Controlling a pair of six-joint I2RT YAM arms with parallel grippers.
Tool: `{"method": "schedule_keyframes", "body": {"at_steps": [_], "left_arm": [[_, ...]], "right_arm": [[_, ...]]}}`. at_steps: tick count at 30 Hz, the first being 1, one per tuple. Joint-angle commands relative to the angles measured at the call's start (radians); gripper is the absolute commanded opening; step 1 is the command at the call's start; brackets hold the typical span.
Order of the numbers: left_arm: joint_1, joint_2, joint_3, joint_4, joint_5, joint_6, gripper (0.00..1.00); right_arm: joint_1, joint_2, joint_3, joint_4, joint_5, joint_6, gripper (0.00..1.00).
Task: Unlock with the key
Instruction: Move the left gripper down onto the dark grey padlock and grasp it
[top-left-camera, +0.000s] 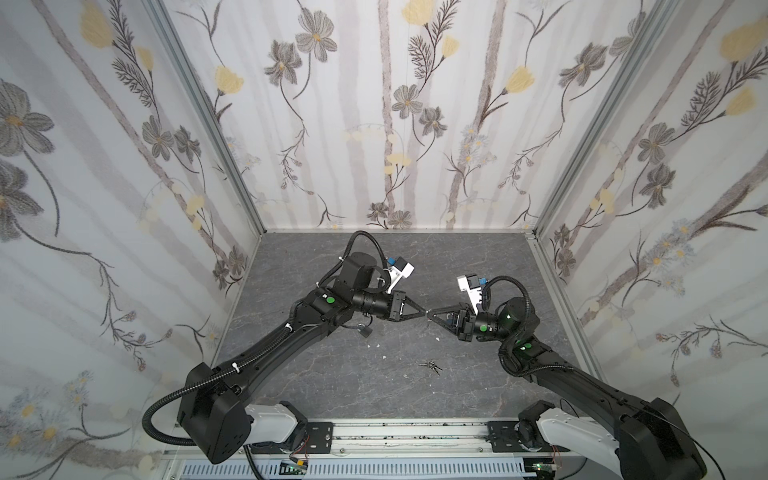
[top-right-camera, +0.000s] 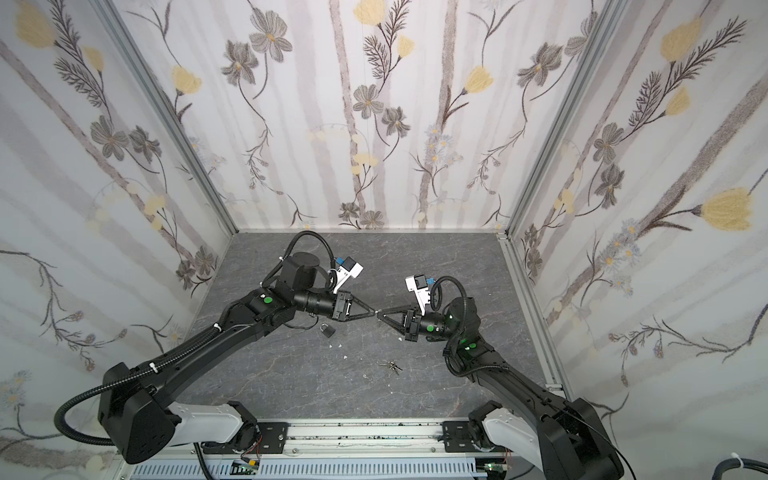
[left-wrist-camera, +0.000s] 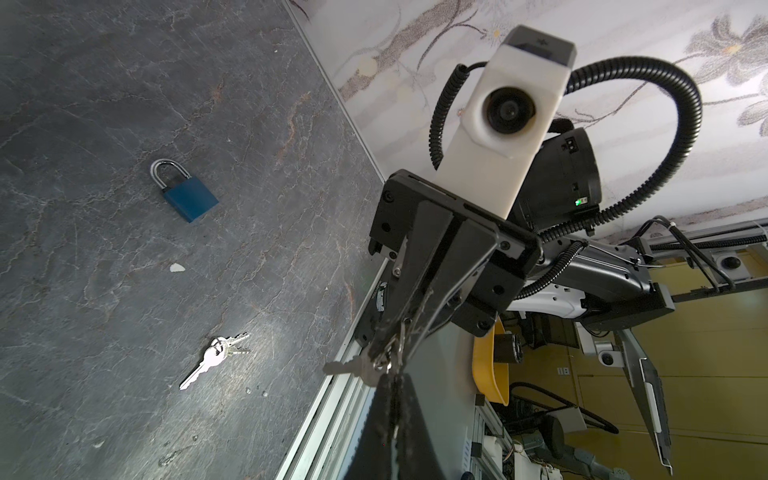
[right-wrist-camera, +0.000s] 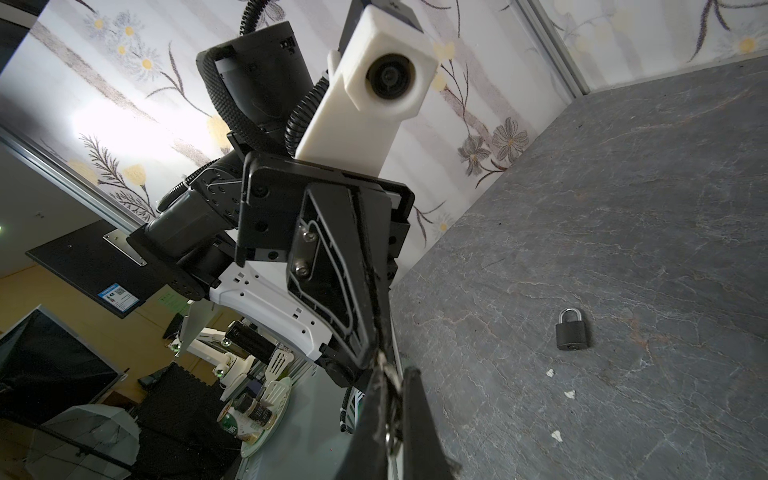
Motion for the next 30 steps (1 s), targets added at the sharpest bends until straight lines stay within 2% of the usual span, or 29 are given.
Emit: {"method": "schedule_keyframes", "body": {"at_steps": [1, 2, 5, 7, 8, 13, 19, 22, 30], "left_arm": [[0.011, -0.012, 0.006, 0.012, -0.050, 0.004, 0.39], [0.017, -0.017, 0.001, 0.012, -0.067, -0.002, 0.49], [0.043, -0.044, -0.025, 0.022, -0.128, -0.026, 0.53], [0.069, -0.063, -0.046, -0.003, -0.214, -0.038, 0.63], [0.082, -0.063, -0.054, -0.032, -0.263, -0.039, 0.64], [0.132, -0.071, -0.068, -0.195, -0.443, -0.064, 0.66], [0.158, 0.052, -0.076, -0.358, -0.615, -0.119, 0.67], [0.168, 0.109, -0.100, -0.383, -0.664, -0.174, 0.68], [0.168, 0.203, -0.163, -0.324, -0.713, -0.291, 0.71]], "right_arm": [[0.002, -0.009, 0.006, -0.014, -0.002, -0.026, 0.00], [0.001, -0.015, 0.005, -0.031, 0.012, -0.035, 0.00], [-0.003, -0.032, 0.002, -0.088, 0.058, -0.063, 0.00], [-0.009, -0.047, -0.003, -0.130, 0.111, -0.084, 0.00], [-0.011, -0.056, -0.006, -0.151, 0.137, -0.094, 0.00], [-0.011, -0.093, 0.001, -0.296, 0.278, -0.177, 0.00], [-0.011, -0.140, -0.008, -0.383, 0.391, -0.218, 0.00], [-0.010, -0.152, -0.023, -0.382, 0.404, -0.213, 0.00], [-0.009, -0.161, -0.048, -0.382, 0.432, -0.206, 0.00]]}}
